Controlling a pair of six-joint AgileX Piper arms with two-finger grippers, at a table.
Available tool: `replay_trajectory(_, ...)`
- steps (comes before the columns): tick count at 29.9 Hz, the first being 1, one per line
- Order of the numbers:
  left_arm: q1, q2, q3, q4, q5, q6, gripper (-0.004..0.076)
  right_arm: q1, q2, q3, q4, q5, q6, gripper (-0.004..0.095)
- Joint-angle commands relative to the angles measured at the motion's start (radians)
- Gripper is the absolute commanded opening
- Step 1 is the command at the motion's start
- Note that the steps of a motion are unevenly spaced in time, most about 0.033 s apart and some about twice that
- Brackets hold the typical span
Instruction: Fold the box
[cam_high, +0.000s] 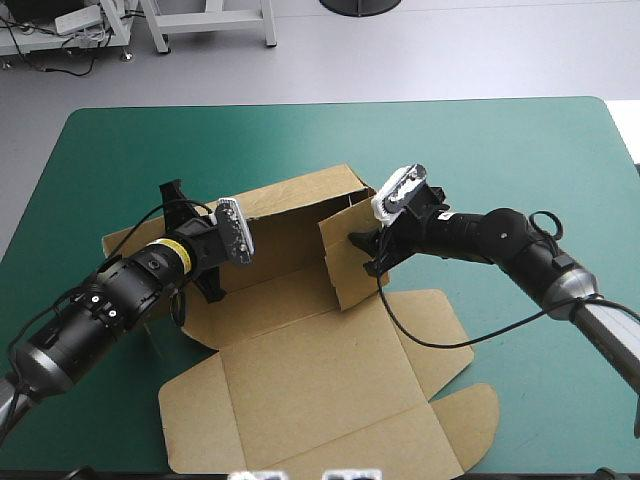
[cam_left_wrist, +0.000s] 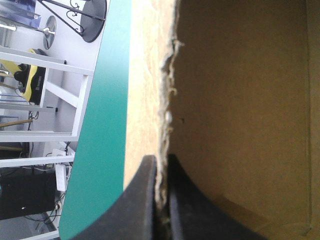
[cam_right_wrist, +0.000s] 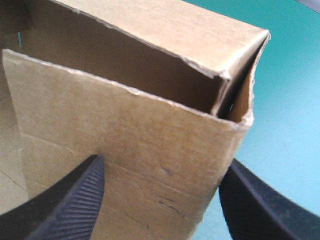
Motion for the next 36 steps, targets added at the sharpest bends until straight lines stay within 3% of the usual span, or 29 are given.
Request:
replay_trajectory(1, -0.006, 0.002, -0.014, -0.002, -0.001, -0.064, -0.0006, 0.050, -0.025, -0.033, 0.005, -0.098, -0.002, 0.0598)
replay_trajectory(7, -0.006, 0.004, -0.014, 0.017, 0.002, -0.076, -0.0006, 0.098, -0.010, -0.033, -0.040, -0.230, 0.102, 0.0597)
replay_trajectory(12, -0.006, 0.004, -0.014, 0.017, 0.002, -0.076, -0.0006, 0.123, 0.016, -0.033, -0.042, -0.270, 0.121, 0.0530)
replay_trajectory(25, -0.006, 0.004, -0.014, 0.017, 0.008, -0.076, -0.0006, 0.127, 0.050, -0.033, -0.037, -0.312, 0.169, 0.0512)
replay_trajectory(31, -0.006, 0.004, -0.014, 0.017, 0.008, -0.076, -0.0006, 0.160, 0.054, -0.035, -0.049, -0.323, 0.164, 0.0294)
replay_trajectory(36, -0.006, 0.004, -0.014, 0.017, 0.008, -0.080, -0.0006, 0.164, 0.054, -0.037, -0.049, -0.330, 0.164, -0.0029)
